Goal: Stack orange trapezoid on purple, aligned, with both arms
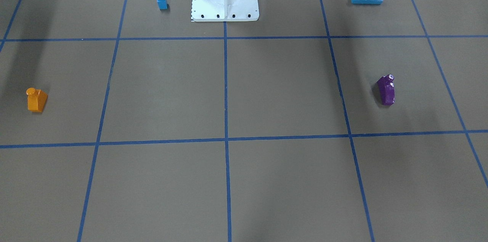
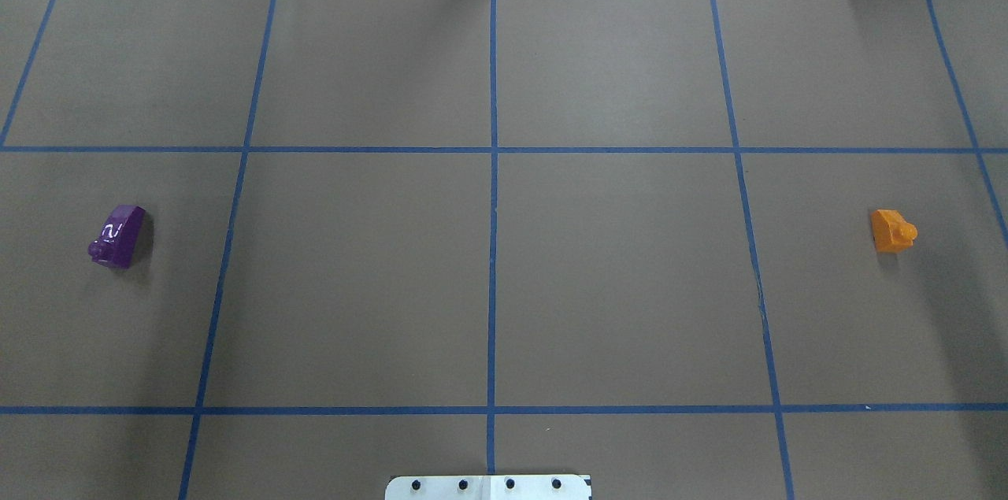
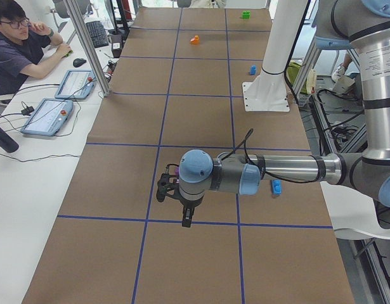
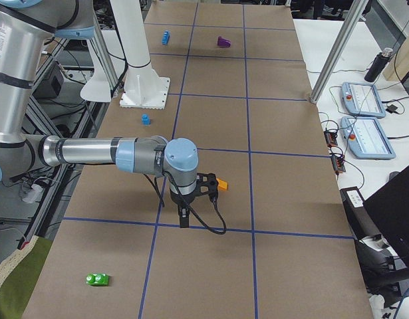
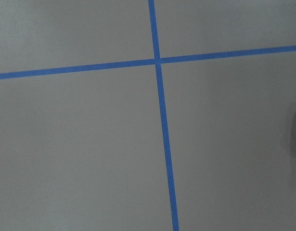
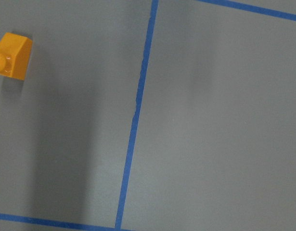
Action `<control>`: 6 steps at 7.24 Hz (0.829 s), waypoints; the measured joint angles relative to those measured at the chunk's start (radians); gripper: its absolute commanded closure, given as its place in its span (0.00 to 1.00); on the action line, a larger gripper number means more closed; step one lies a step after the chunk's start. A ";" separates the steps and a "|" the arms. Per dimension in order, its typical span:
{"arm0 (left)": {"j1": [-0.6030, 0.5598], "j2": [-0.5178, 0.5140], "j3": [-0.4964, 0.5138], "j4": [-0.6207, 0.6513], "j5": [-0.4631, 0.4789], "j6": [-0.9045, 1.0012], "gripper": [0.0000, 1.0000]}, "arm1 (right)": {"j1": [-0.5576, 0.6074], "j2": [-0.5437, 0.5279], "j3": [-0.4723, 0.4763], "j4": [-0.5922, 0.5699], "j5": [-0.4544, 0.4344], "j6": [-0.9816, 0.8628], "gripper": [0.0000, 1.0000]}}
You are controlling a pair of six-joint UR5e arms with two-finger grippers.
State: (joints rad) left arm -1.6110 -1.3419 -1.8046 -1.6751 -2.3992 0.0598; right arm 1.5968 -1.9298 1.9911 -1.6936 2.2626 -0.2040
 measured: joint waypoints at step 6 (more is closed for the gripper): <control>0.001 -0.040 -0.005 -0.041 -0.005 -0.006 0.00 | 0.000 0.053 0.018 0.008 0.109 0.007 0.00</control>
State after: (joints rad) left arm -1.6102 -1.3820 -1.8091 -1.7164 -2.4041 0.0538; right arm 1.5968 -1.8771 2.0089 -1.6851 2.3715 -0.1971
